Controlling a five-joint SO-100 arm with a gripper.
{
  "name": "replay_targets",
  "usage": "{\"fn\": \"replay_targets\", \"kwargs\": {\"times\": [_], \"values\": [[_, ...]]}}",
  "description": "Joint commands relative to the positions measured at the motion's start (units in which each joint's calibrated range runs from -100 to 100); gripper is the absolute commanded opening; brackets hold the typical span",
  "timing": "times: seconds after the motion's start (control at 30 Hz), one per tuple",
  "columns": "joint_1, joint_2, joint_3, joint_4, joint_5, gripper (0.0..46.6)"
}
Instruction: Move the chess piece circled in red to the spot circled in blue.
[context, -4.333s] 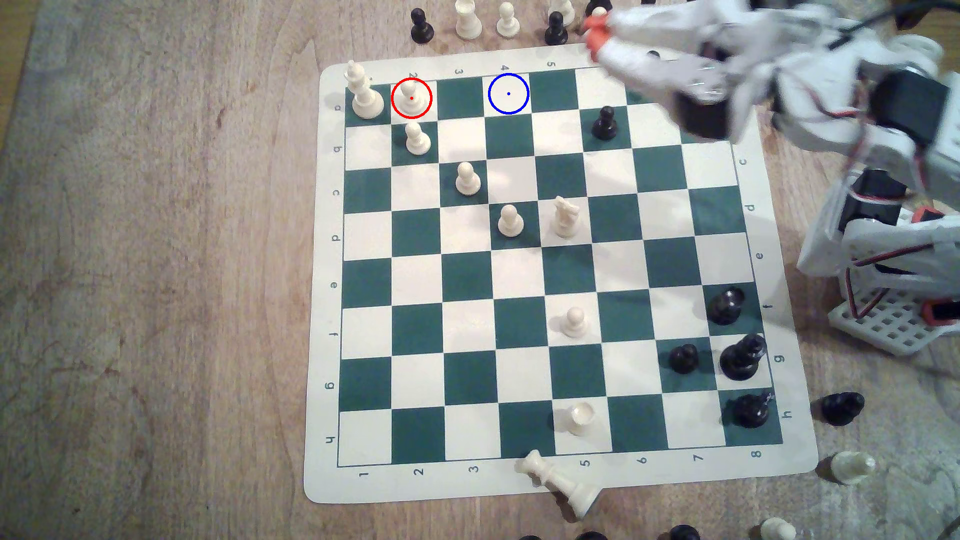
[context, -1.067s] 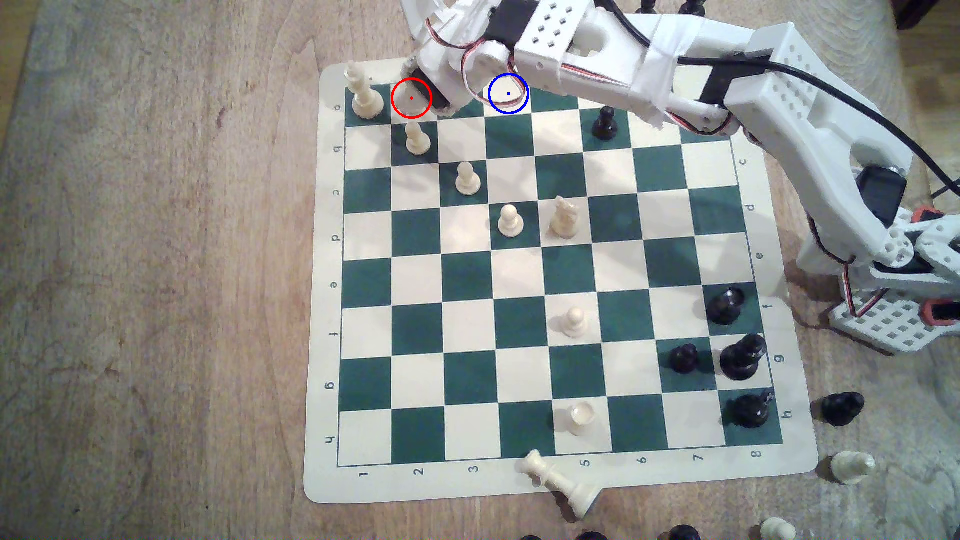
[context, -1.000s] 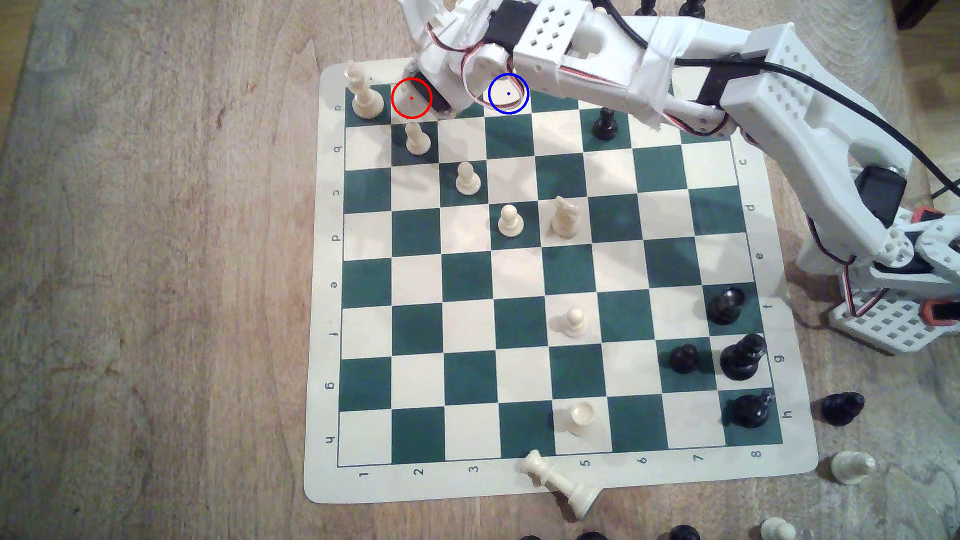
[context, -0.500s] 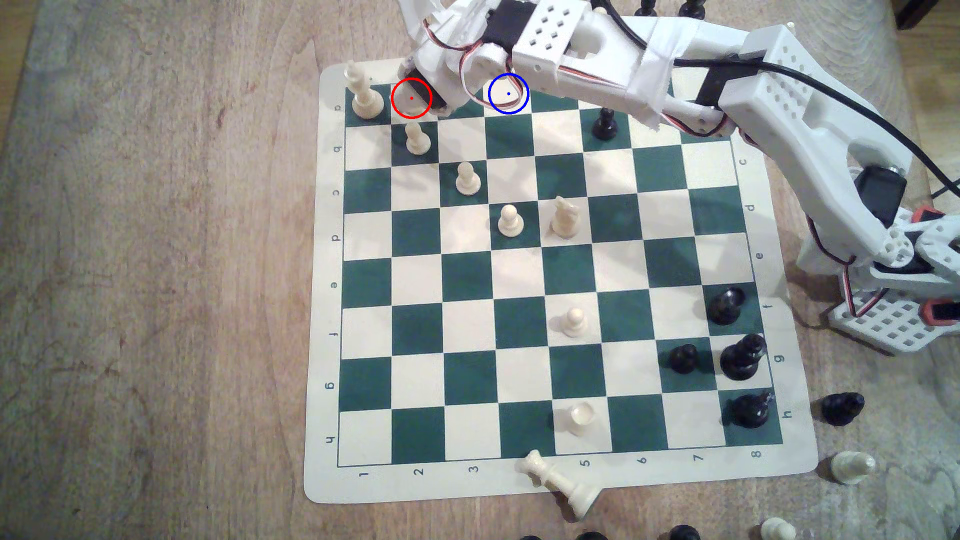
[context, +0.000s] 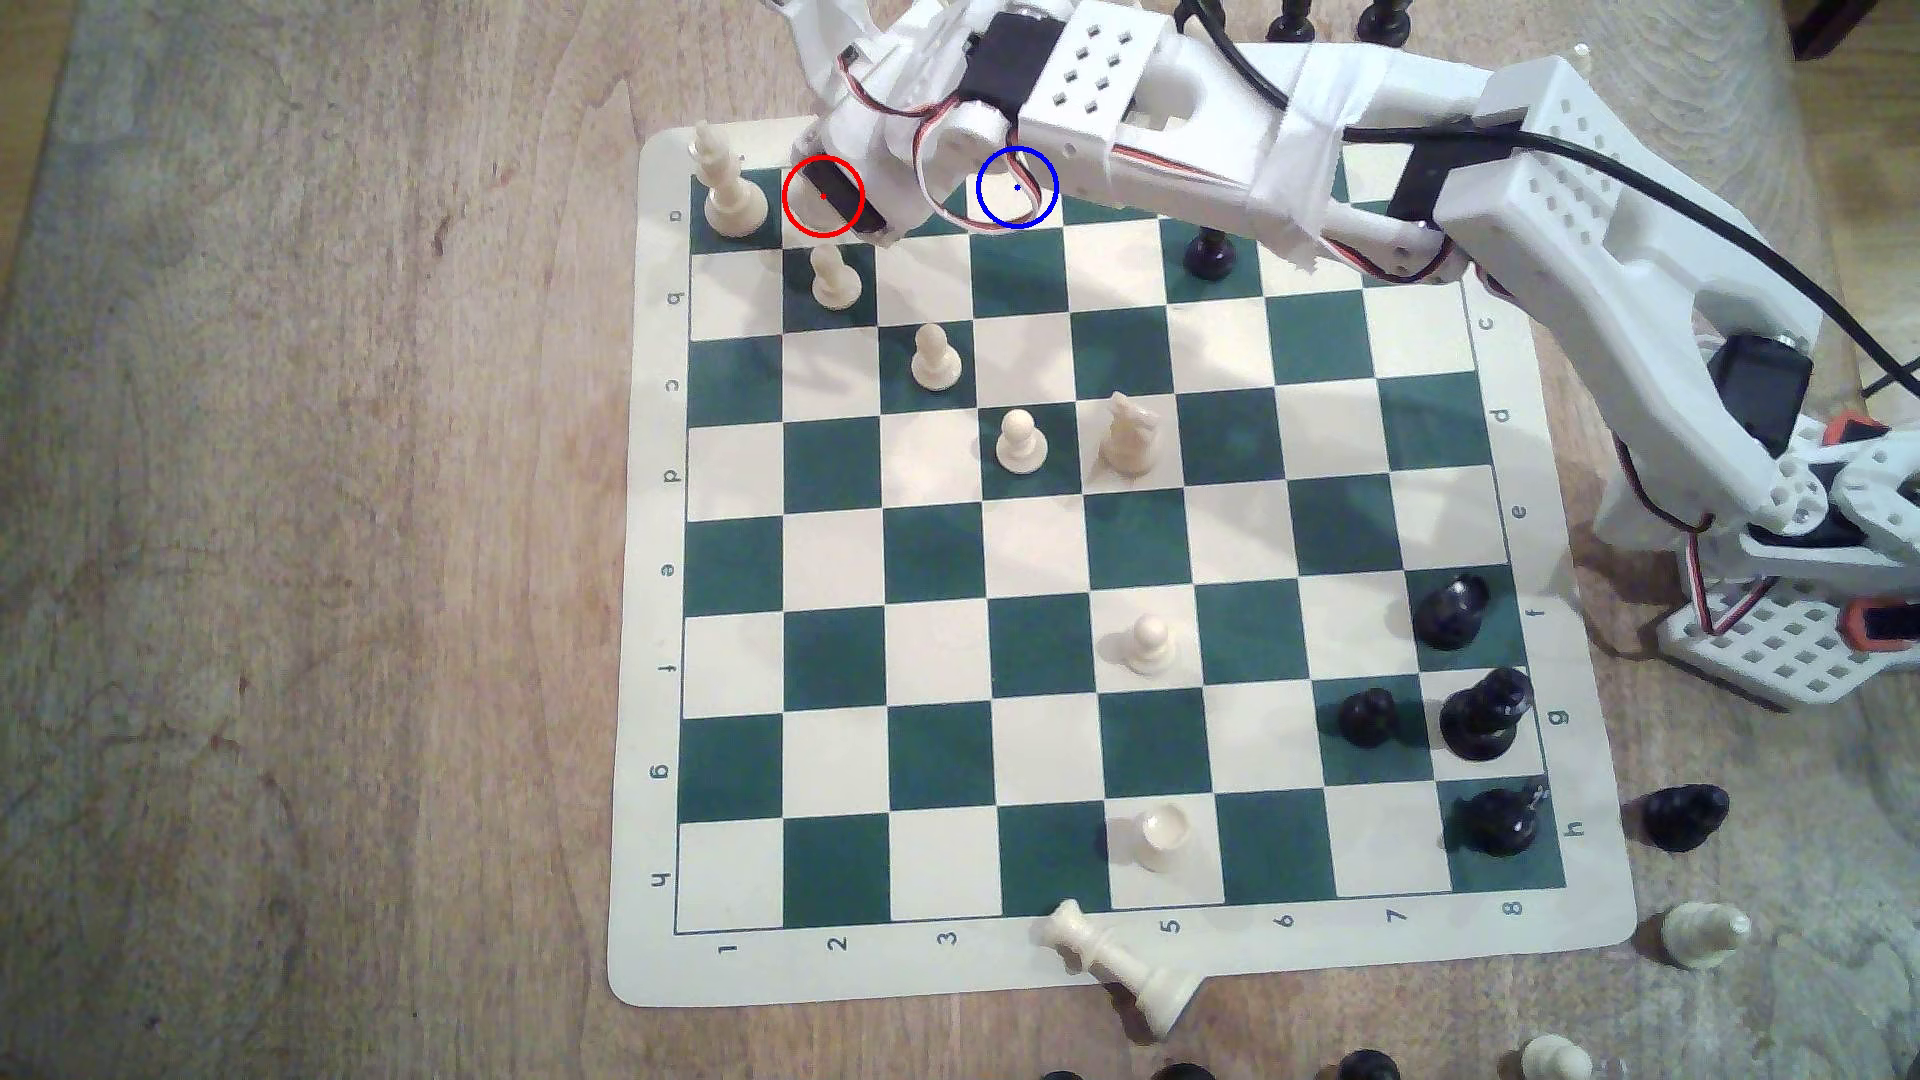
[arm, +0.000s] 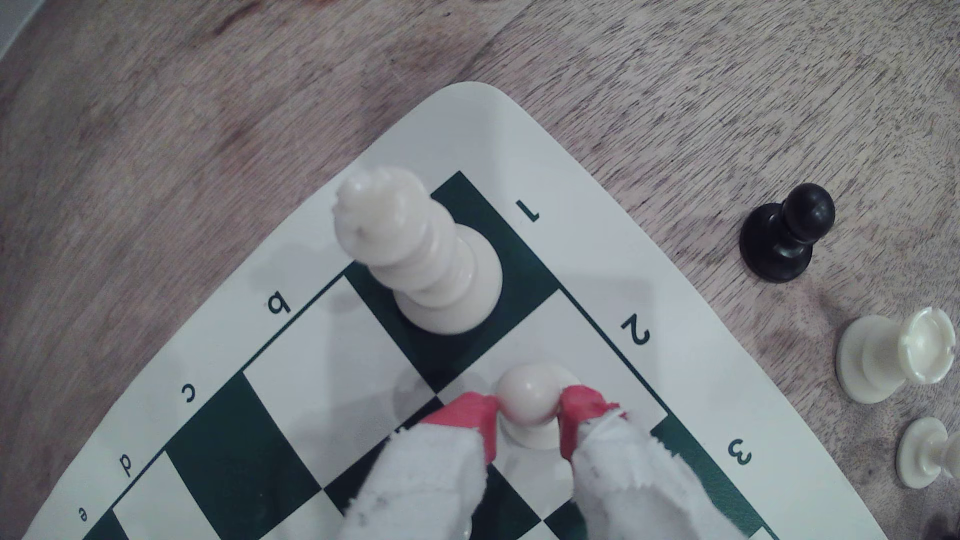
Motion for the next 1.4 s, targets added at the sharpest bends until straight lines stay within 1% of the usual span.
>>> {"fn": "replay_targets", "kwargs": {"times": [0.0,0.37,0.8,0.9,0.97,1.0,1.13,1.23,1.37], "values": [[-0.6,-1.7,-5.1,-0.8,0.3,4.6],[-0.2,-4.8,-4.0,-0.3,0.5,4.4],[0.7,-20.0,7.8,-0.4,0.6,4.4],[0.5,-26.1,15.7,-2.5,0.7,4.4],[-0.1,-30.6,22.5,-4.9,1.3,4.4],[-0.8,-34.7,27.9,-5.4,1.3,4.4],[-1.2,-41.7,35.8,-6.0,1.4,4.4],[-0.8,-43.7,38.7,-6.2,1.4,4.4],[-0.5,-46.5,46.0,-8.8,1.7,4.4]]}}
